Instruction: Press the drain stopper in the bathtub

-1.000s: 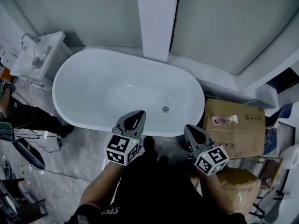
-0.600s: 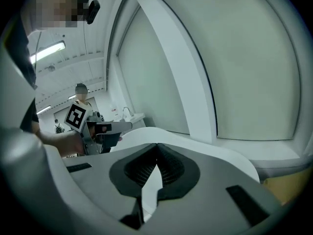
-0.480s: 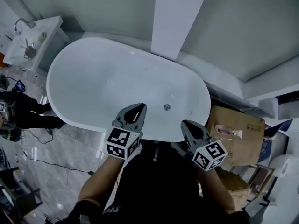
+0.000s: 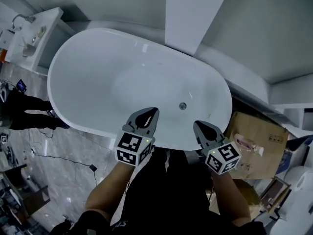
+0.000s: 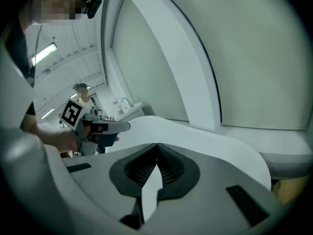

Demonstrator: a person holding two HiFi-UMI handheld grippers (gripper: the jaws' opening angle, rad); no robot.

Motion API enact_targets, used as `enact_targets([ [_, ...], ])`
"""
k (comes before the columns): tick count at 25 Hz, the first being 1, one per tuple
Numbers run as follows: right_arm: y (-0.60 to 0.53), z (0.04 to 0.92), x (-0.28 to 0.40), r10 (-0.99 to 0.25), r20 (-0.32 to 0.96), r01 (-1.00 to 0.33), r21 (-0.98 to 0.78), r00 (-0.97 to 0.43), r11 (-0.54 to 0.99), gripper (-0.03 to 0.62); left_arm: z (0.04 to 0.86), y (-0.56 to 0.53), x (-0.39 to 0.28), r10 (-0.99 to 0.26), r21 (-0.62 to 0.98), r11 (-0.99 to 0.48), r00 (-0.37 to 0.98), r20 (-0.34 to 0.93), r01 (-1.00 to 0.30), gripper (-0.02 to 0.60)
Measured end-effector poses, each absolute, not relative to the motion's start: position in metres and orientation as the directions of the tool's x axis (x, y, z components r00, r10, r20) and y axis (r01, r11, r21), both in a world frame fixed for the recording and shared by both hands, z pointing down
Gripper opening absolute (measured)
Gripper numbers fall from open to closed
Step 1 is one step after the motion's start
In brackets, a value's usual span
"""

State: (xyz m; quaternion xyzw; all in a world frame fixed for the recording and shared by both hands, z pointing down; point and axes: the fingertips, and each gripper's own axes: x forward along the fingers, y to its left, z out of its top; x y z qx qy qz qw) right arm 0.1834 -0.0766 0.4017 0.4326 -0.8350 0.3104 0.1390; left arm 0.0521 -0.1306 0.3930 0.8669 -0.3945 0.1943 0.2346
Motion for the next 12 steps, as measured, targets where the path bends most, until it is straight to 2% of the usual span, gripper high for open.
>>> enact_targets([
  [12, -0.113, 0.542, 0.183, -0.529, 0.585, -0.789, -0.448, -0.615, 0.421, 0.015, 0.522, -0.158, 0.070, -0.536, 0.300, -0.537, 0.593, 0.601, -0.789, 0.014],
])
